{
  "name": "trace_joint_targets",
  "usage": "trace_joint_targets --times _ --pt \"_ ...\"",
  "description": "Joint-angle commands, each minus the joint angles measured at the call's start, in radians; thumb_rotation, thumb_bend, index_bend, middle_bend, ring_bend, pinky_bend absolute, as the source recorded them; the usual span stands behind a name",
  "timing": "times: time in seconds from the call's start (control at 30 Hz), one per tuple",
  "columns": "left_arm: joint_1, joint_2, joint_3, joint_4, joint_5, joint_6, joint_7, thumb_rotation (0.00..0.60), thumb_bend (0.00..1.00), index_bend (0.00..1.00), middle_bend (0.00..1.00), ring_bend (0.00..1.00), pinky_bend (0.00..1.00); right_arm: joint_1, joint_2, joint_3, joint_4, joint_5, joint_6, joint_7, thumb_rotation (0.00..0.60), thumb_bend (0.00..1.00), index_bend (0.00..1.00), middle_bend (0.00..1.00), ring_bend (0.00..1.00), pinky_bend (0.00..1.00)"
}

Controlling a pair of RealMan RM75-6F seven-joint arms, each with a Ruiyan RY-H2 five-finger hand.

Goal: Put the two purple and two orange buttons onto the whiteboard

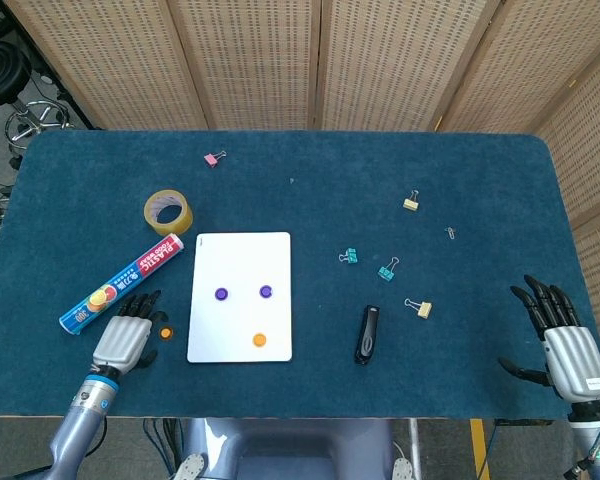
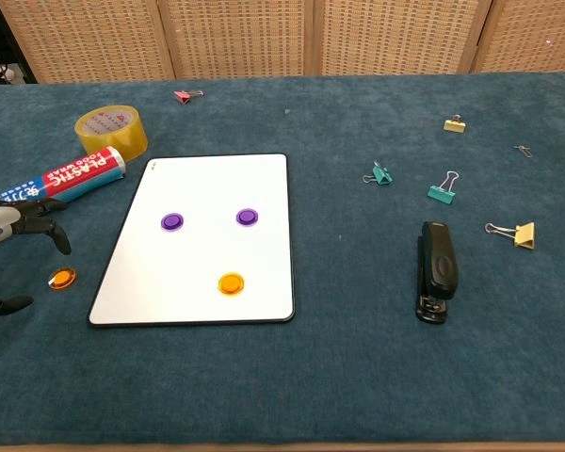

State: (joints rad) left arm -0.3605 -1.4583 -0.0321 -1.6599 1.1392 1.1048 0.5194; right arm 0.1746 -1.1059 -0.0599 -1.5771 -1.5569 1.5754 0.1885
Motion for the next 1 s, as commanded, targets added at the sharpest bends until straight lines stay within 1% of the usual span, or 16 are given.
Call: trace_joint_targets --times 0.03,0.33,0.57,0.83,1.0 --pt "-0.006 -0.01 -0.003 0.01 -0.006 -0.004 -0.007 0.6 0.31 0.32 0.0 0.0 0.0 -0.005 0.002 0.006 -0.002 -0.005 -0.003 0.007 0.6 0.06 0.09 0.0 0.0 0.0" --pt "-0.017 -0.044 -0.007 0.036 -0.02 0.012 0.006 0.6 0.32 0.35 0.0 0.0 0.0 -0.016 0.005 0.023 0.001 -0.011 -0.019 0.022 0.6 0.06 0.09 0.0 0.0 0.0" --pt "-0.022 -0.067 -0.008 0.057 -0.034 0.019 0.016 0.6 0.33 0.35 0.0 0.0 0.0 -0.022 0.006 0.035 0.003 -0.012 -0.032 0.03 0.6 0.06 0.1 0.0 0.0 0.0" --pt "-0.025 -0.077 -0.01 0.068 -0.045 0.032 0.025 0.6 0.35 0.35 0.0 0.0 0.0 -0.027 0.007 0.046 0.005 -0.012 -0.045 0.038 0.6 0.06 0.1 0.0 0.0 0.0" --pt "-0.024 -0.079 -0.003 0.068 -0.046 0.036 0.026 0.6 0.36 0.38 0.0 0.0 0.0 -0.03 0.007 0.052 0.005 -0.011 -0.05 0.04 0.6 0.06 0.1 0.0 0.0 0.0"
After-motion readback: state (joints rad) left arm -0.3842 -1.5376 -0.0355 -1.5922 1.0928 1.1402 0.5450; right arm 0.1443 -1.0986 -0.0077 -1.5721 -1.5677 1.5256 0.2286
